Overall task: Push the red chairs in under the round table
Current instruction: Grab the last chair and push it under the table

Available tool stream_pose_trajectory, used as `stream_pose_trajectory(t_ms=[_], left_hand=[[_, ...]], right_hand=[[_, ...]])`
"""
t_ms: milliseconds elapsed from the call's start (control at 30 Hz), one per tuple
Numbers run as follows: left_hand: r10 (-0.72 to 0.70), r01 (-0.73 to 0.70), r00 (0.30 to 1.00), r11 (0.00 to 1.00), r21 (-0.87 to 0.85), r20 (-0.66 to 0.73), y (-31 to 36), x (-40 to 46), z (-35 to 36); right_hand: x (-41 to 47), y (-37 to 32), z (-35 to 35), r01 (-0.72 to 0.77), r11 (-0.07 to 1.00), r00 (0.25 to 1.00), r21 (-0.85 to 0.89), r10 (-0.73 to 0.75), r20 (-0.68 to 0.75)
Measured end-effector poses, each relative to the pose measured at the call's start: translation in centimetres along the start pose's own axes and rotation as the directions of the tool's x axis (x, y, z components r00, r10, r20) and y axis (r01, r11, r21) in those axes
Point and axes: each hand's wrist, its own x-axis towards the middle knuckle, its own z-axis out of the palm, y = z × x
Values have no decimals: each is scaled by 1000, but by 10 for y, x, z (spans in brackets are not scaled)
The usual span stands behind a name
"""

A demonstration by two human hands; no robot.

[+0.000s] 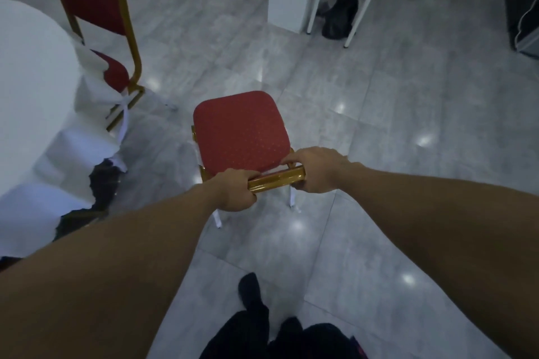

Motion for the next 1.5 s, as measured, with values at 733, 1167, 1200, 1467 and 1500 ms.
stream_pose_trajectory(t_ms=[733, 1167, 1200, 1467, 1500], left_hand=[[-323, 319, 946, 933, -164, 6, 57, 27, 19], [-475, 420, 879, 819, -391, -50, 83, 48, 15], [-480, 425, 876, 814, -396, -46, 82, 49, 13], [-529, 428, 847, 743, -515, -59, 83, 59, 5], [-539, 438, 841, 732, -522, -52, 84, 60, 5]], right_hand=[[46, 71, -44, 413, 900, 907, -142, -391, 158], [104, 82, -86, 584, 764, 808, -275, -516, 283], [109, 82, -88, 591, 759, 803, -272, -521, 291], [139, 77, -106, 659, 689, 747, -302, -550, 374], [144, 77, -108, 666, 682, 740, -303, -552, 384]])
